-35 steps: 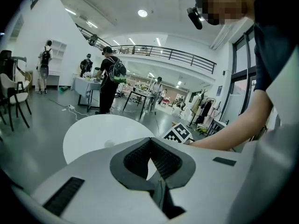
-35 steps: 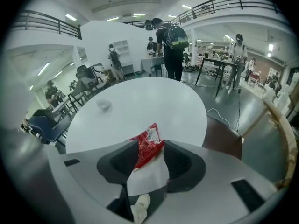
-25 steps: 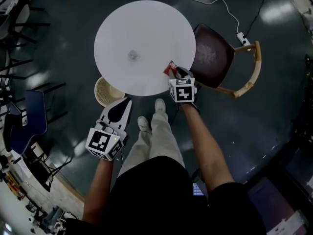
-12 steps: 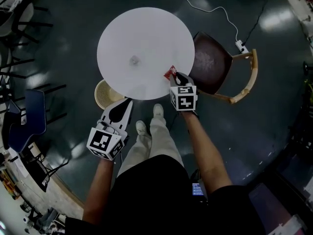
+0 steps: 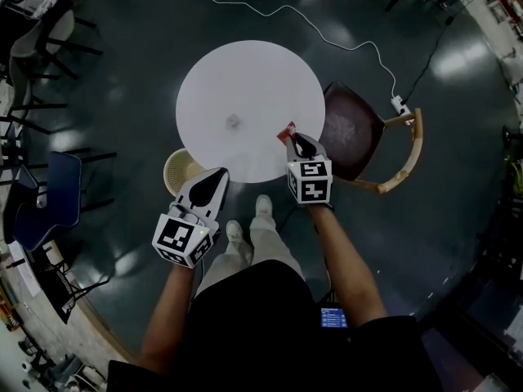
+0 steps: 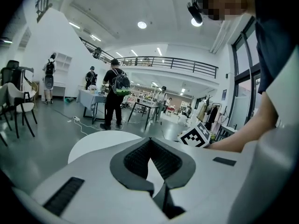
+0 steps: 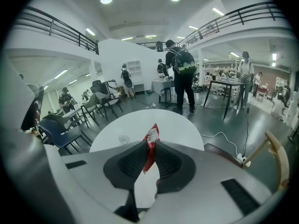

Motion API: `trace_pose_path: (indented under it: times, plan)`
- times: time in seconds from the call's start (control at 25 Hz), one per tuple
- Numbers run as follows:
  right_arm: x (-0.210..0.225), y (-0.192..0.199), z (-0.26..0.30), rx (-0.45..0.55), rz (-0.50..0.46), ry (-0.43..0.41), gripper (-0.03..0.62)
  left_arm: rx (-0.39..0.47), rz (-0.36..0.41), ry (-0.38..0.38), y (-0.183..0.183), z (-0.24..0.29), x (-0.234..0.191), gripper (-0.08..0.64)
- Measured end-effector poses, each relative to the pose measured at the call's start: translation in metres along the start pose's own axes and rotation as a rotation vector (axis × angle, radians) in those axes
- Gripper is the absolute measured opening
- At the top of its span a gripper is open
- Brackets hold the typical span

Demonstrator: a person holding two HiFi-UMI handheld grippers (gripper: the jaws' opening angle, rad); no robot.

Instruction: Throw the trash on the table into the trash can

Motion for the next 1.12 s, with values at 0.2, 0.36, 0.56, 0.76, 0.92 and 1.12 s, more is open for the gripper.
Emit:
trace_pose_path:
  times: [0.2, 0.36, 0.56, 0.76, 0.92, 1.12]
  plan:
    - [-0.013, -0.031, -0.017, 0.062, -0.036, -0.025, 0.052, 0.039, 0.017, -0.018, -0.019, -0.016, 0.003, 0.015]
    - [-0.025, -0.062, -0.033, 0.124, -0.063, -0.051, 0.048, 0.080, 0.033, -0.038, -0.033, -0.030, 0.005, 0.015]
    - [-0.047, -0.101, -0.052, 0.199, -0.111, -0.098, 0.044, 0.124, 0.044, -0.068, -0.049, -0.052, 0.003, 0.015]
    - [-0.066, -0.139, -0.074, 0.297, -0.149, -0.174, 0.044, 0.158, 0.050, -0.114, -0.056, -0.068, 0.000, 0.015]
    - [-0.087, -0.160, -0.085, 0.350, -0.169, -0.228, 0.044, 0.186, 0.047, -0.146, -0.059, -0.083, -0.006, 0.015]
    - [-0.109, -0.180, -0.090, 0.397, -0.199, -0.310, 0.044, 0.212, 0.054, -0.197, -0.064, -0.093, -0.012, 0.015]
Point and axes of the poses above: the fingertips, and each gripper's own axes: z forward along the fingers, x to its right, y out of its underside, the point moved 3 cm from there along -z, backward along the fingers, and after that the axes turned 10 degrees about -z, right-handed, at the moved point
